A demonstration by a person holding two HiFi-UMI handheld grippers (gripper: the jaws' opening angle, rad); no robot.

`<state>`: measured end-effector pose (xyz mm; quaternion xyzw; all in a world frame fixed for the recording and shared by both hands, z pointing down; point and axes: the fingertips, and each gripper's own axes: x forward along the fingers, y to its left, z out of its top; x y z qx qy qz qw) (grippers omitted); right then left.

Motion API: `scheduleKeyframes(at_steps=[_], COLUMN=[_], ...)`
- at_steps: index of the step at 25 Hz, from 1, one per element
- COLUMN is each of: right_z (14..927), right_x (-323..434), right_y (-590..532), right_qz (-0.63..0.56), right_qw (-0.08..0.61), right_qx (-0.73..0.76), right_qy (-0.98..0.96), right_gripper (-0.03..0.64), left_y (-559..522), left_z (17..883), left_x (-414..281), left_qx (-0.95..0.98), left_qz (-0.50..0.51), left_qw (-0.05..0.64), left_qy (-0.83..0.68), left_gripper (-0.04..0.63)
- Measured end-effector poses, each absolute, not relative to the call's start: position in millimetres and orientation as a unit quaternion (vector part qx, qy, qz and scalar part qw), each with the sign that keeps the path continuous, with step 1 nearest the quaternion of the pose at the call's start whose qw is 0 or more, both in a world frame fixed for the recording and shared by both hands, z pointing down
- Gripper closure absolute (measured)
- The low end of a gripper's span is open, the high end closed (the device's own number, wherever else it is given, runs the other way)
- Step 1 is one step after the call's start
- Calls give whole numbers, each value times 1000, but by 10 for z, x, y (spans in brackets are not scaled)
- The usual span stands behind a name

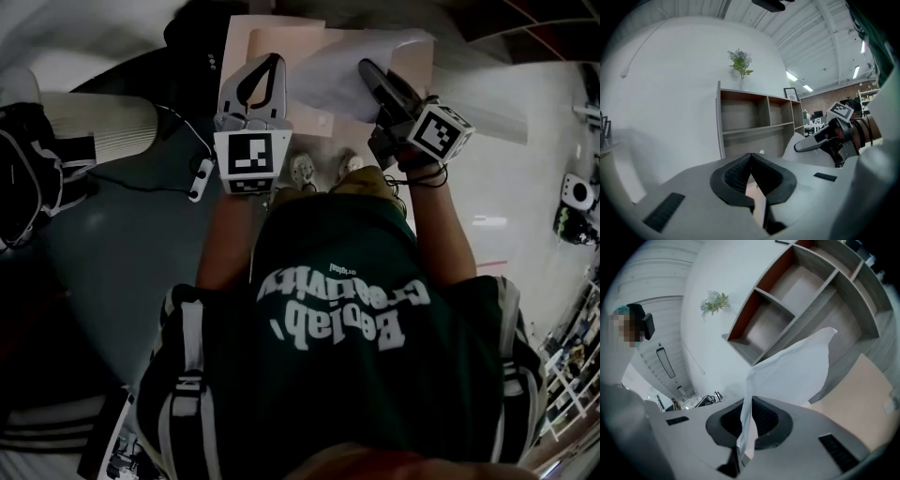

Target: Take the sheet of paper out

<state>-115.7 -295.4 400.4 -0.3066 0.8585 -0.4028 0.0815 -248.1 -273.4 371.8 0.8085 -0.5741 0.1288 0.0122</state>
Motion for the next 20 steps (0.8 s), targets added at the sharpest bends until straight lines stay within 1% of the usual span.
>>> scheduleKeyframes(at_steps=[7, 13, 20], right_z=[3740, 3532, 3447], right_x=[-982, -361, 283], right_y=[-2887, -2836, -2658], right_qz=[-300, -203, -135], right_qw=[43, -10, -41], right_qx=[-347, -403, -430], right_qy=[887, 892, 892], right_gripper=[580, 580, 580], left_y=[-2780, -2699, -2524], left_z=[3616, 3449, 3324], left_x=[-2202, -1578, -933], left_qx=[831, 833, 829], left_qz=[102, 102, 111], left_qw=[-3, -11, -31], left_qy=[-547, -544, -547], left_gripper=[577, 577, 577])
